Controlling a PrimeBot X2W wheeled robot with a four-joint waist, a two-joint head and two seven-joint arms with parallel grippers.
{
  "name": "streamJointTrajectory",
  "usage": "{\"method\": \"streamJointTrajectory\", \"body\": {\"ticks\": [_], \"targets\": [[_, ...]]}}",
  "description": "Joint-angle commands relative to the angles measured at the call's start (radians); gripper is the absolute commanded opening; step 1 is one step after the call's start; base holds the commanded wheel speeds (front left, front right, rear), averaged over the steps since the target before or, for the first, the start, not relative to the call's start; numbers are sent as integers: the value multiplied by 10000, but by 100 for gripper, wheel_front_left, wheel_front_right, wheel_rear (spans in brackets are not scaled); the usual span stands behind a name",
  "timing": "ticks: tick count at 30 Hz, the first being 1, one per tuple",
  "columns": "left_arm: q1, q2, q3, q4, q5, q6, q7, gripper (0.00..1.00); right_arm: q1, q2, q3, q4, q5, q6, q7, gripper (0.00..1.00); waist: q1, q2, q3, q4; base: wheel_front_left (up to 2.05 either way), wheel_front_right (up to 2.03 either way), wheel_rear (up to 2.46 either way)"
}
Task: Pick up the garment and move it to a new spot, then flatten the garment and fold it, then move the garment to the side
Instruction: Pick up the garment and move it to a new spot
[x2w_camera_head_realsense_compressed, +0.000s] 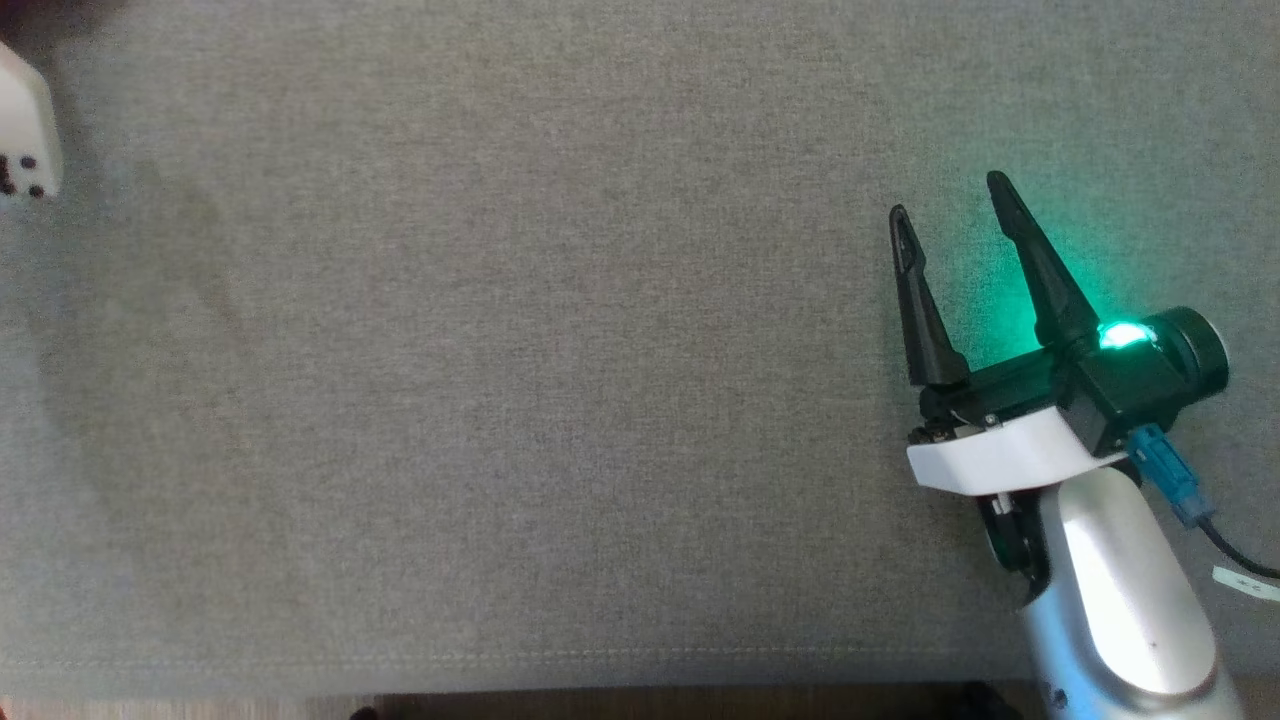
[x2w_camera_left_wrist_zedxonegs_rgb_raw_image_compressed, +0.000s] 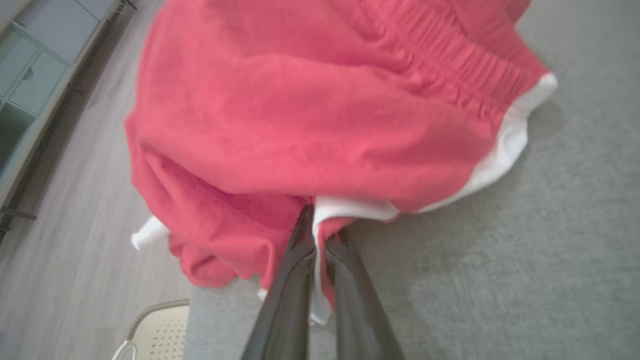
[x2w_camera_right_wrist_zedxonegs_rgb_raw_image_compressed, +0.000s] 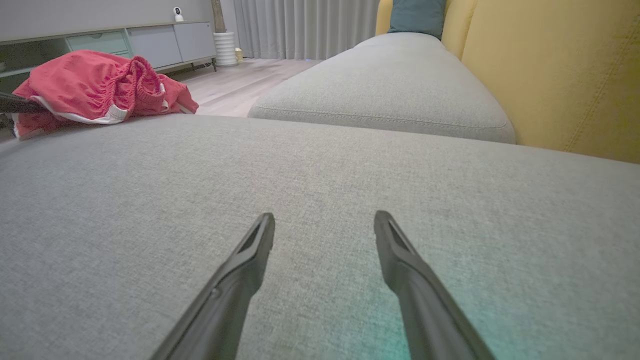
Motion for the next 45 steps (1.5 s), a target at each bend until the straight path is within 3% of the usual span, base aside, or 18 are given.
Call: {"method": "streamJointTrajectory", "body": {"ticks": [1, 12, 21, 28, 32, 37, 45], "targets": [[-550, 574, 169, -237, -71, -21, -151, 0, 184, 11, 212, -255, 17, 75, -82, 100, -1, -1, -148, 93, 0, 0, 0], [-1269, 555, -542, -813, 190, -316, -903, 0, 403, 11, 389, 310, 487, 75, -124, 100, -1, -1, -1882, 406, 0, 0, 0], [-1624, 487, -1632, -1679, 383, -490, -1021, 0, 726, 11, 376, 677, 1019, 75, -136, 100, -1, -1, -3531, 50, 0, 0, 0], [-1611, 11, -3004, -2851, -235, -503, -792, 0, 1046, 11, 202, 774, 1279, 75, -138, 100, -1, -1, -4346, -480, 0, 0, 0], [-1445, -329, -3912, -4113, -1169, -504, -330, 0, 1241, 11, 92, 793, 1440, 75, -138, 100, -1, -1, -4698, -1080, 0, 0, 0], [-1190, -884, -4045, -5185, -1789, -450, 59, 0, 1250, 11, -56, 720, 1580, 75, -138, 100, -1, -1, -4678, -1604, 0, 0, 0], [630, -1786, -4221, -5592, -2485, 203, 210, 0, 1205, 11, -152, 617, 1810, 75, -139, 100, -1, -1, -4310, -2037, 0, 0, 0]]}}
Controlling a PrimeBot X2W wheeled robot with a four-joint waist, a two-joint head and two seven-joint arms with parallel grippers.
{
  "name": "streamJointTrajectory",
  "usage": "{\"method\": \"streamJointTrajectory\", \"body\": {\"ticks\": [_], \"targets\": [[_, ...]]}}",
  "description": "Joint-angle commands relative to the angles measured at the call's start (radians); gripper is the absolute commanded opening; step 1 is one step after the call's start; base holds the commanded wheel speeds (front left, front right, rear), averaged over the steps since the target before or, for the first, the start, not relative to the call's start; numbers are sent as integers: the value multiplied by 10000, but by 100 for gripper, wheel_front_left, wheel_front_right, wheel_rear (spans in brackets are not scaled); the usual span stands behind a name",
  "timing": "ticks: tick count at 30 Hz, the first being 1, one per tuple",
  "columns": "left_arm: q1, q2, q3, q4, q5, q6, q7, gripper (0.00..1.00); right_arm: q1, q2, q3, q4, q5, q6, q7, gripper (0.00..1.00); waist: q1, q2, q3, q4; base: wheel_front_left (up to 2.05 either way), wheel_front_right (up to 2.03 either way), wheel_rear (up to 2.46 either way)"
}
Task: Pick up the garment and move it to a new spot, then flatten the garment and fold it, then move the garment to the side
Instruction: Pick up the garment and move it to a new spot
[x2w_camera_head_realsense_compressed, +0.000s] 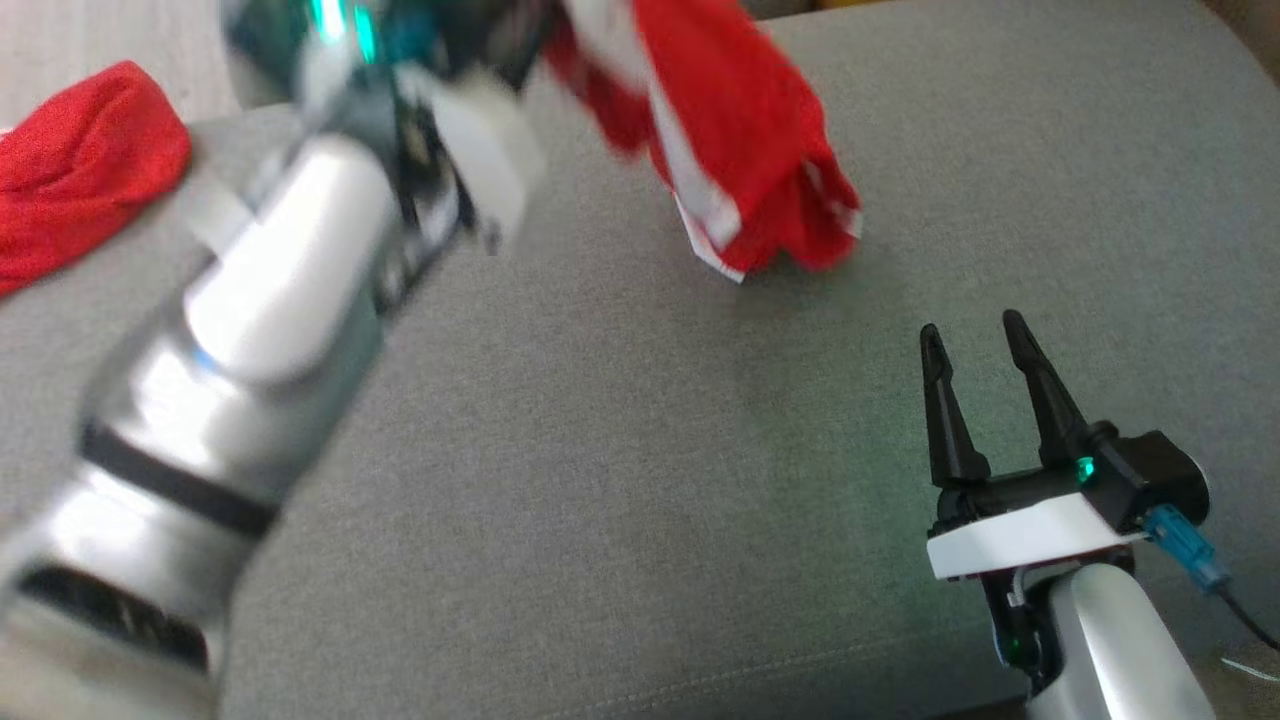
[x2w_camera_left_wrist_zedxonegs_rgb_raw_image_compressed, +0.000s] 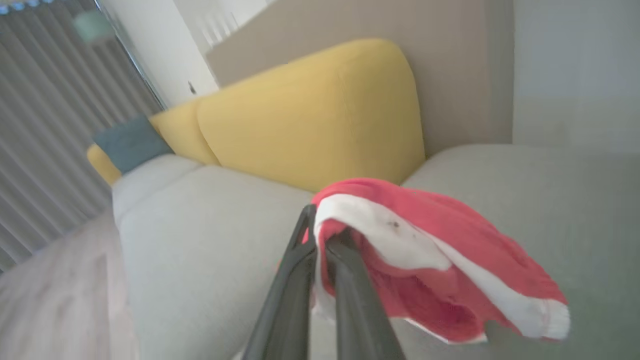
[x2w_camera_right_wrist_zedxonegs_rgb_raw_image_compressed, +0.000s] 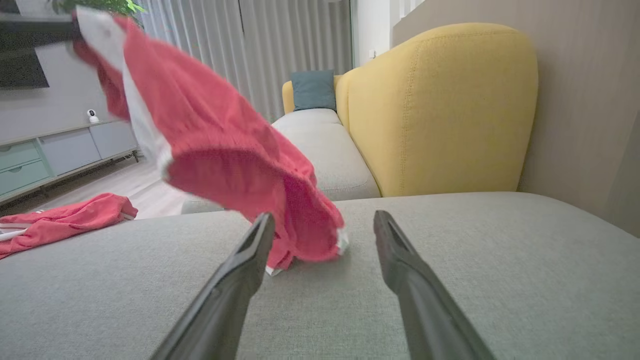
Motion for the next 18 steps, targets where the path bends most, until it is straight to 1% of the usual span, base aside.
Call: {"method": "streamJointTrajectory", "body": {"ticks": [1, 4, 8, 12, 15, 16, 17, 18], "targets": [[-8, 245, 273, -119, -69, 200, -54, 0, -225, -12, 186, -369, 73, 75, -95, 100, 0, -1, 74, -47, 0, 0, 0], [1072, 19, 110, 270, -222, 546, -238, 0, -187, -12, 164, -374, 143, 75, -95, 100, 0, -1, 151, -65, 0, 0, 0], [2313, -277, -156, 823, -396, 806, -422, 0, -165, -12, 91, -403, 179, 75, -95, 100, 0, -1, 220, -6, 0, 0, 0], [3116, -491, -232, 1247, -505, 1124, -851, 0, -86, -12, 22, -400, 136, 75, -95, 100, 0, -1, 217, 160, 0, 0, 0], [3544, -642, -180, 1507, -680, 1269, -1143, 0, -29, -12, 44, -370, 98, 75, -95, 100, 0, -1, 196, 284, 0, 0, 0], [3657, -694, -104, 1559, -770, 1329, -1283, 27, -22, -12, 51, -358, 92, 75, -95, 100, 0, -1, 185, 316, 0, 0, 0], [3752, -740, -35, 1597, -845, 1383, -1412, 75, -18, -12, 52, -349, 84, 75, -95, 100, 0, -1, 168, 350, 0, 0, 0], [3825, -782, 22, 1617, -902, 1427, -1526, 100, -13, -12, 39, -342, 68, 75, -95, 100, 0, -1, 149, 395, 0, 0, 0]]}}
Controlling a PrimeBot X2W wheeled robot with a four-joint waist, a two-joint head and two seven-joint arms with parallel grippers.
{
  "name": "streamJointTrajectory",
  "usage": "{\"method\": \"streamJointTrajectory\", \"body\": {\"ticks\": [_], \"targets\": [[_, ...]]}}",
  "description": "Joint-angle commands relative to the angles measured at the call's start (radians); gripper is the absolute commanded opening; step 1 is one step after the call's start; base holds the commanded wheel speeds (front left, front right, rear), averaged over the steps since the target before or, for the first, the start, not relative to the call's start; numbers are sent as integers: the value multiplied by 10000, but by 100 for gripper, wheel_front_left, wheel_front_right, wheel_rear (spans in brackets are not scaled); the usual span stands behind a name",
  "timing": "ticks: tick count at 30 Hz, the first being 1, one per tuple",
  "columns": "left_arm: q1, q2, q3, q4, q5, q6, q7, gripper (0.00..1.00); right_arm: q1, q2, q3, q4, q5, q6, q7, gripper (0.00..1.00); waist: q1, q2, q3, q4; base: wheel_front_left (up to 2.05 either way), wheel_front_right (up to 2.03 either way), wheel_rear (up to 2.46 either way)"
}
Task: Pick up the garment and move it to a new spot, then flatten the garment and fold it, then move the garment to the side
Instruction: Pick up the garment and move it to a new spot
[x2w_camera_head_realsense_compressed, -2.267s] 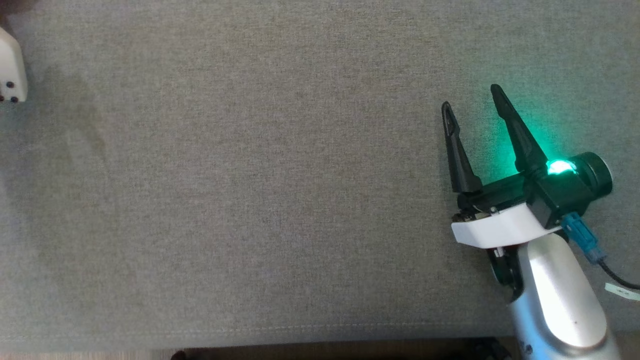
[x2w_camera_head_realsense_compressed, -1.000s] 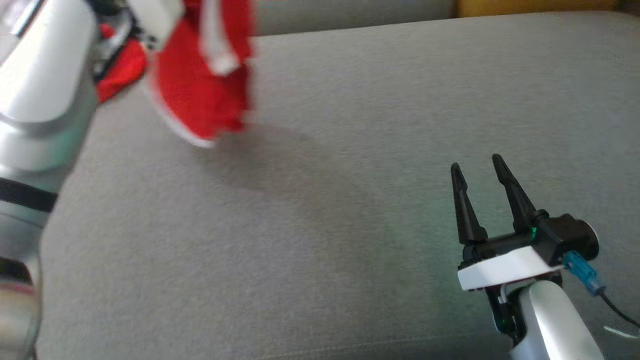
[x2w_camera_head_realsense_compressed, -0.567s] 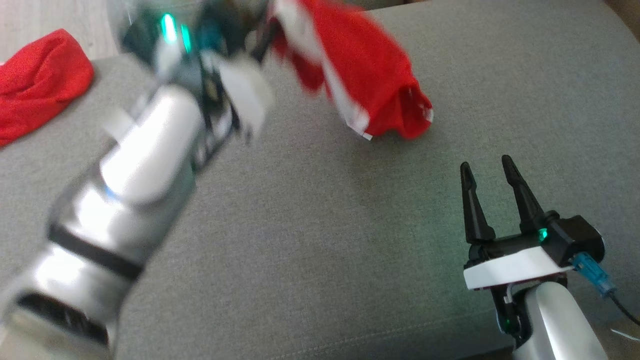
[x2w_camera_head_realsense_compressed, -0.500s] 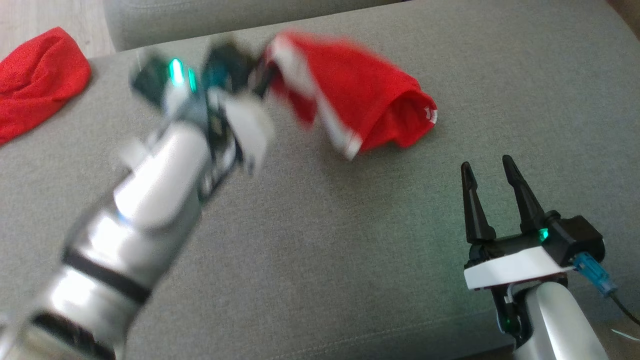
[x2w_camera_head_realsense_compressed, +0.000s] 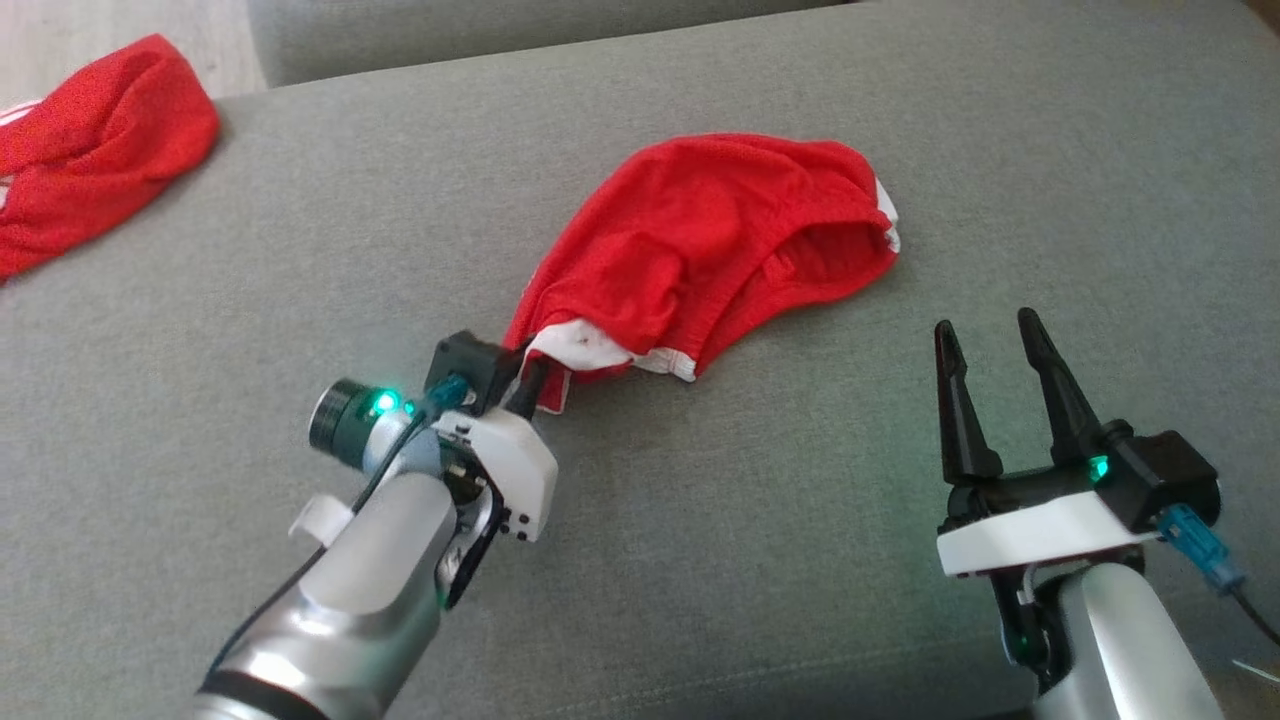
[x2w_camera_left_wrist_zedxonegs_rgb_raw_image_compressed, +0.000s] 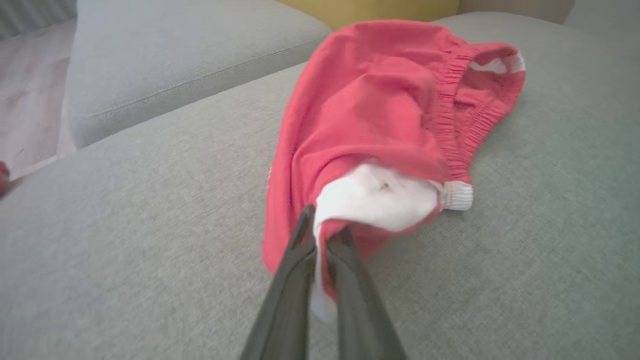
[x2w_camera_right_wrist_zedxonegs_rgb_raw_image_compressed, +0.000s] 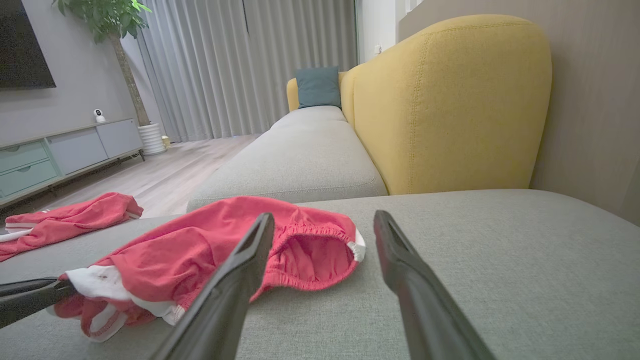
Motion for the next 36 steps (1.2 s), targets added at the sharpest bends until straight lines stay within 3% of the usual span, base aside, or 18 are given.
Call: {"method": "streamJointTrajectory", "body": {"ticks": [1, 9, 14, 18, 28, 36], "targets": [[-225, 38, 491, -214, -130, 153, -298, 100, -20, -18, 210, -290, -49, 75, -95, 100, 0, -1, -58, 103, 0, 0, 0], [468, -15, 1299, -1108, -504, 556, -720, 100, 116, -18, 158, -187, -196, 75, -95, 100, 0, -1, -483, 424, 0, 0, 0], [1739, 217, 2530, -3131, -278, 1308, -741, 100, 282, -18, 77, -127, -305, 75, -95, 100, 0, -1, -862, 729, 0, 0, 0], [3142, 293, 3294, -4552, 69, 1656, -743, 100, 425, -18, 32, -56, -364, 75, -95, 100, 0, -1, -1181, 996, 0, 0, 0], [5427, 203, 4548, -6558, 911, 1934, -744, 100, 796, -18, 157, 32, -132, 75, -95, 100, 0, -1, -1644, 1447, 0, 0, 0], [6837, -163, 5462, -7355, 1443, 1871, -744, 100, 1431, -18, 117, 12, 130, 75, -95, 100, 0, -1, -1839, 1465, 0, 0, 0]]}}
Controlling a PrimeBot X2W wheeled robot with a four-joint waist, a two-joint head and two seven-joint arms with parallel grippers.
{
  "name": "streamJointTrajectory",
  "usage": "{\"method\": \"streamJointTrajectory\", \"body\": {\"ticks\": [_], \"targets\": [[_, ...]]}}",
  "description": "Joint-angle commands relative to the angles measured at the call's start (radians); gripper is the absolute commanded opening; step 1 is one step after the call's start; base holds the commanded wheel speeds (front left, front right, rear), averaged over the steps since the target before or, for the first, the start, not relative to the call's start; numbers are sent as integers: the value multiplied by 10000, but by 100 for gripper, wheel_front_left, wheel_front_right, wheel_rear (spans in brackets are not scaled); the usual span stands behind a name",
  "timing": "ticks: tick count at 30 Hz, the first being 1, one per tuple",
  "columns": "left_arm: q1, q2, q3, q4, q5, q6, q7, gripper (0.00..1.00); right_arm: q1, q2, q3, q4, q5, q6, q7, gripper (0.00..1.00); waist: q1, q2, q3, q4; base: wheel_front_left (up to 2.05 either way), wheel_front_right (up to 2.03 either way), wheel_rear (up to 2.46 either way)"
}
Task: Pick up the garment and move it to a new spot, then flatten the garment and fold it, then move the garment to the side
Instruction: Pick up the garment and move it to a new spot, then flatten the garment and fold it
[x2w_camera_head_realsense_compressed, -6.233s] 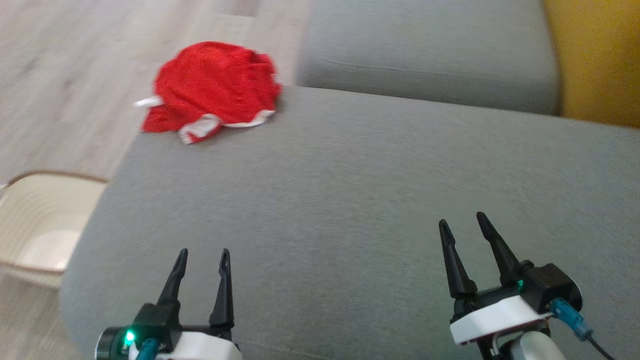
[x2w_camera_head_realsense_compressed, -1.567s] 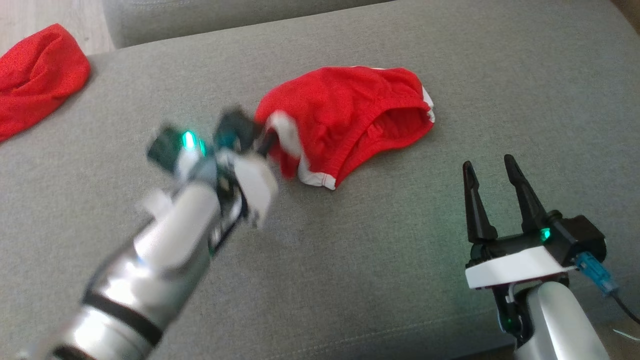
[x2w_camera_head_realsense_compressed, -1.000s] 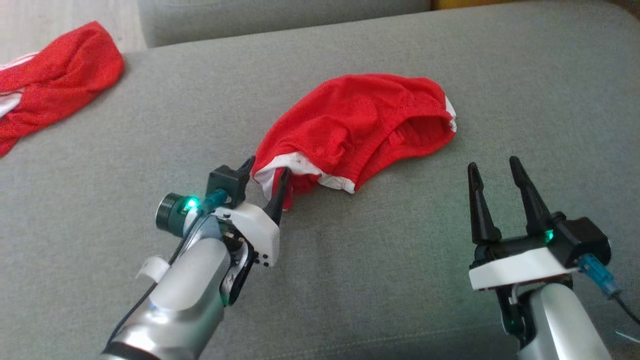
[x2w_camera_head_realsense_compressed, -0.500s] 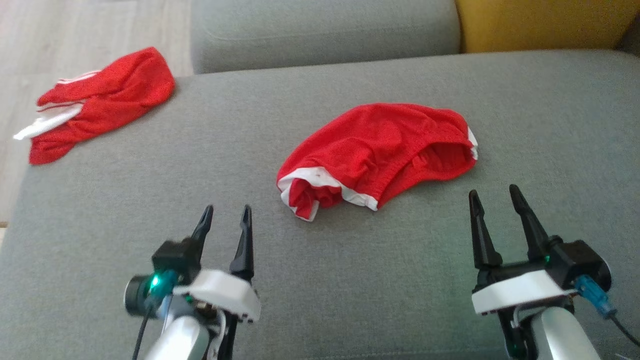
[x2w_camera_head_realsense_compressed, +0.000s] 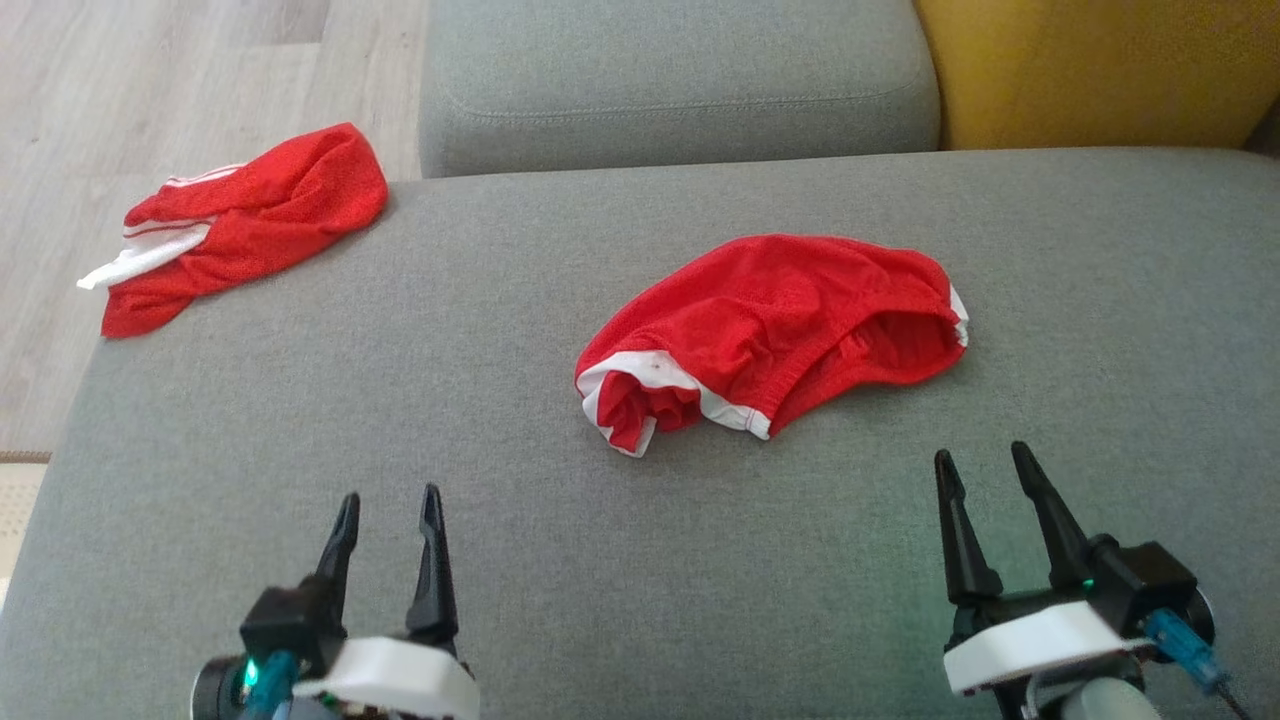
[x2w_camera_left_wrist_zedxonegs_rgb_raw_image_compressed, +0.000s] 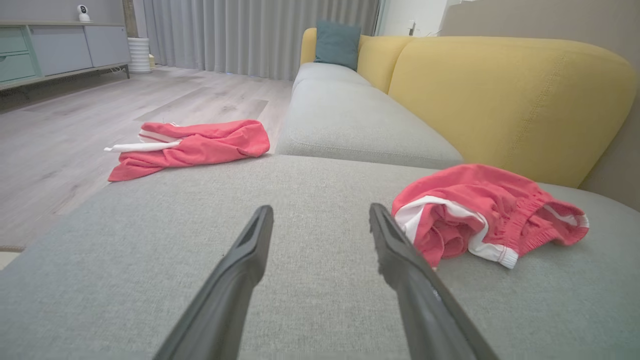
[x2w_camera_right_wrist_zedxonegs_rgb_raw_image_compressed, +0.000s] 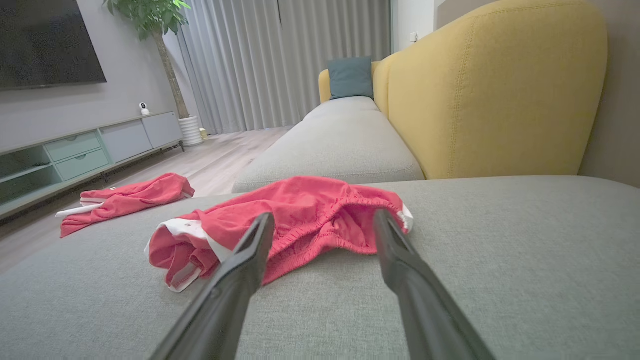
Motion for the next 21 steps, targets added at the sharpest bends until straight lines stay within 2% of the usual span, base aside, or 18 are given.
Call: {"method": "streamJointTrajectory", "body": {"ticks": [1, 21], "targets": [[-325, -26, 481, -365, 105, -41, -121, 100, -258, -35, 217, -334, 58, 75, -95, 100, 0, -1, -17, -20, 0, 0, 0], [80, -422, 1267, -196, 674, -624, -122, 100, -196, -35, 253, -312, -30, 75, -95, 100, 0, -1, -98, -109, 0, 0, 0]]}}
